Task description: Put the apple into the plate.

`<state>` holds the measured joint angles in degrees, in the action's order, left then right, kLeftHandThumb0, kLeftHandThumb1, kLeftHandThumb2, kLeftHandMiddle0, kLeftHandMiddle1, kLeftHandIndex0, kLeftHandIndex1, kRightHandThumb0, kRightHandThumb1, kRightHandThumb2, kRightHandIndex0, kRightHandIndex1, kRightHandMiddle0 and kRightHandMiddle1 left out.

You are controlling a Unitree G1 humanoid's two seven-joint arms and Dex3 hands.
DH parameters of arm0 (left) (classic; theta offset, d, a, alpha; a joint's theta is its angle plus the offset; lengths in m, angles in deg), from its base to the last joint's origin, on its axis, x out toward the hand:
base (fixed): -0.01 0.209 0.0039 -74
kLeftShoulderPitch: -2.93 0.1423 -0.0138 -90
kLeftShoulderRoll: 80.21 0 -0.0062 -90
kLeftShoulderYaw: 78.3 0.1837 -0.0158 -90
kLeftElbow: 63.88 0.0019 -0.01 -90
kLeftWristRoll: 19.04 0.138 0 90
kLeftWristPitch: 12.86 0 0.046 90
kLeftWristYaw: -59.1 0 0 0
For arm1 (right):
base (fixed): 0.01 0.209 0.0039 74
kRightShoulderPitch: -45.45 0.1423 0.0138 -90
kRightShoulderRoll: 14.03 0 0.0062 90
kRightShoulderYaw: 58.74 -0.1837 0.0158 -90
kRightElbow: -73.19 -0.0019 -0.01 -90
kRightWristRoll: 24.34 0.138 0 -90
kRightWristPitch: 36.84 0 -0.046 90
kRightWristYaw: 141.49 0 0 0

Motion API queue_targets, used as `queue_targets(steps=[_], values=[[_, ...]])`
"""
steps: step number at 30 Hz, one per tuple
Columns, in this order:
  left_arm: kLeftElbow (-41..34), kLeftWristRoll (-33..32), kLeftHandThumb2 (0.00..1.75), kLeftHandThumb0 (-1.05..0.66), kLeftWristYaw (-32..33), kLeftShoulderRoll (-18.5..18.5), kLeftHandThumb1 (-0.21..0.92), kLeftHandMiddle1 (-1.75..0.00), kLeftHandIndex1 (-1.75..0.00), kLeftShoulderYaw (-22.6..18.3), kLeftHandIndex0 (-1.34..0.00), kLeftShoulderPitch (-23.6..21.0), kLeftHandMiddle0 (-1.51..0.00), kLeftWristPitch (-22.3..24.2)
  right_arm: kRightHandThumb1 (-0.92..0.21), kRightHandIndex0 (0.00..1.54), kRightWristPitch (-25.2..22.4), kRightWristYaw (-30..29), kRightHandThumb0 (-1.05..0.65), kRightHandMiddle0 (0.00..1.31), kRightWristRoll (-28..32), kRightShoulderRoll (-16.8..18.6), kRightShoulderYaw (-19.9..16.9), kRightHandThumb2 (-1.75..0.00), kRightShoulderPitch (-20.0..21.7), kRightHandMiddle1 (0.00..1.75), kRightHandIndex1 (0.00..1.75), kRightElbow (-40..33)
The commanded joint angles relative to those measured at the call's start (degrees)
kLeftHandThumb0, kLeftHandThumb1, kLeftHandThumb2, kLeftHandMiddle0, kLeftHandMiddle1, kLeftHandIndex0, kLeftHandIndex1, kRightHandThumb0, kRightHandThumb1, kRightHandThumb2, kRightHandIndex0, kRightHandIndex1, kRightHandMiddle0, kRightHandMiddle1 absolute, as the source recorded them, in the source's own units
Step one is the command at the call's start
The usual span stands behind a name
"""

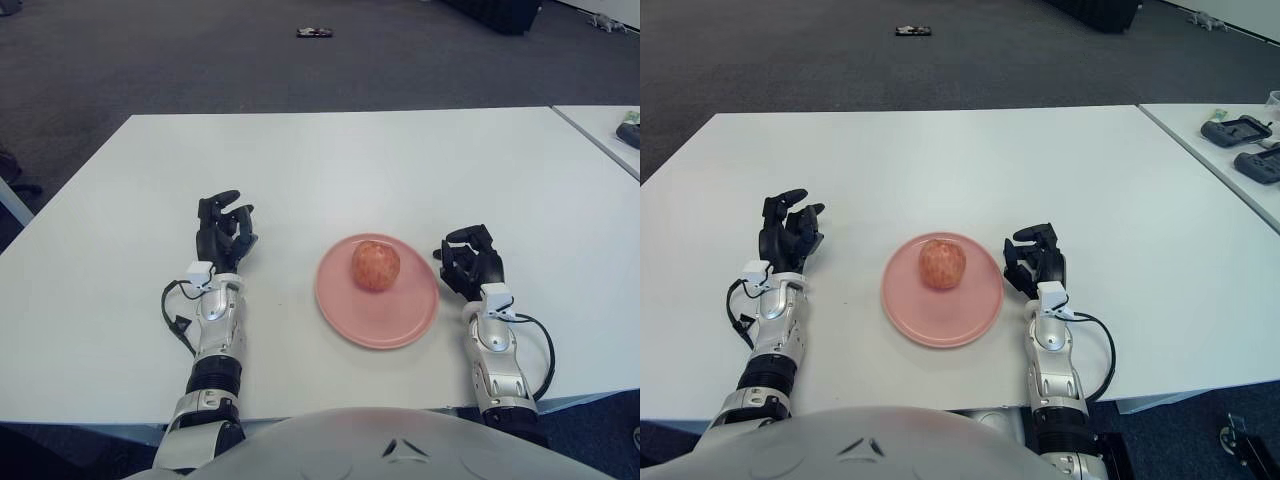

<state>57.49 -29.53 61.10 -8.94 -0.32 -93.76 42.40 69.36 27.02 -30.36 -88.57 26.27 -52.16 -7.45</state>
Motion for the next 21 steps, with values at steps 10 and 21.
queue_targets(steps=[10,21], values=[[3.5,1.0,0.79,-0.37,2.1,-1.5,0.73,-1.75,-1.75,-0.9,-0.31,1.2,-0.77,1.7,-0.79,0.58,1.4,0.7,-0.36,0.27,0.3,-0.3,0.0,-0.71,1.2,1.75,1.19,1.8],[5.1,2.6,0.89,-0.39,3.3,-2.0,0.66,-1.75,-1.75,-0.4,-0.35,2.0,-0.91,5.7,-0.81,0.59,2.4,1.1,-0.36,0.26,1.0,0.0,-0.1,-0.68,1.4,1.75,1.20,2.5]])
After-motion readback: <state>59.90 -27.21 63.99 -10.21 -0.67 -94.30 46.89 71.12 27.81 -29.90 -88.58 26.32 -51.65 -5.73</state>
